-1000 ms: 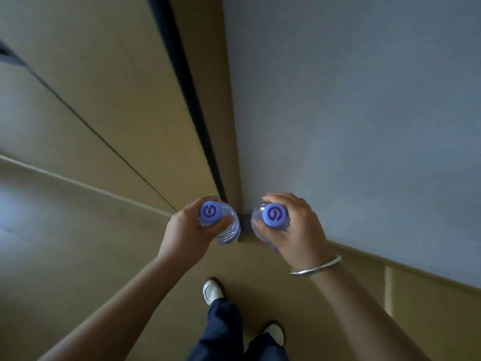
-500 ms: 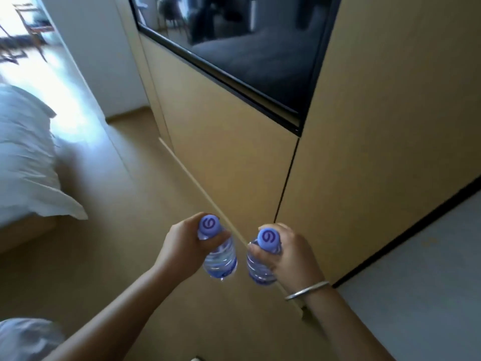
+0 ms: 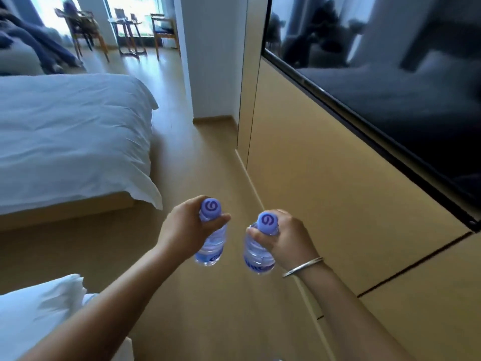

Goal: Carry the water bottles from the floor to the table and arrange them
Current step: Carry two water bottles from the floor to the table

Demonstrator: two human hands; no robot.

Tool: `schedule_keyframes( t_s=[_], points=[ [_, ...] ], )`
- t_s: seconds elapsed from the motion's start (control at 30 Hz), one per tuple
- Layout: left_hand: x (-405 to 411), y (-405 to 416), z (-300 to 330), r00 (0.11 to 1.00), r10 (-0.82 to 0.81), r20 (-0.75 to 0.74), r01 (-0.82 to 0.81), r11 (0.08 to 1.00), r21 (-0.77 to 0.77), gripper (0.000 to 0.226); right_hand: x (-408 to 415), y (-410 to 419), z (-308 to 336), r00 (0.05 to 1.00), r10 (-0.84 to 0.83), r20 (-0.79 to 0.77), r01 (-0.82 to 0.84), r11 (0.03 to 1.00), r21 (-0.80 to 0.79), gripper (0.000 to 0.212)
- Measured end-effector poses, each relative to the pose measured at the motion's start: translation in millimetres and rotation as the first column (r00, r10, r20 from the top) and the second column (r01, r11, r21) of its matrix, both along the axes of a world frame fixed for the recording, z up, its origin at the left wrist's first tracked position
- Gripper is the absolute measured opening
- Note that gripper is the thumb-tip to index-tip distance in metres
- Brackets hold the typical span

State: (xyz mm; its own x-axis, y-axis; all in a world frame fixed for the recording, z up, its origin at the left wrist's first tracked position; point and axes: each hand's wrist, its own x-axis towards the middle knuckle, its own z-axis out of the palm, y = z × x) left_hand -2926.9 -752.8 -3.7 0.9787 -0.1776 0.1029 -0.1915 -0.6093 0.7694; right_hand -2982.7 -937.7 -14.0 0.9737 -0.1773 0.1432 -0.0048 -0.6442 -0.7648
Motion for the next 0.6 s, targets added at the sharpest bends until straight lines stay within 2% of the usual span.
schedule_keyframes(
  t_s=[0.37,0.6],
  points=[
    [111,24,-18,0.991,0.128,-0.041,-0.128,0.992,0.025,0.033,151,17,-14,0.962,0.233,-0.142,-0.241,0.970,-0.036,0.030],
    [240,2,-12,0.977,0.208,-0.048,-0.207,0.978,0.034,0.034,293,-3,-7,0.959,0.245,-0.139,-0.263,0.957,-0.124,0.034]
  ],
)
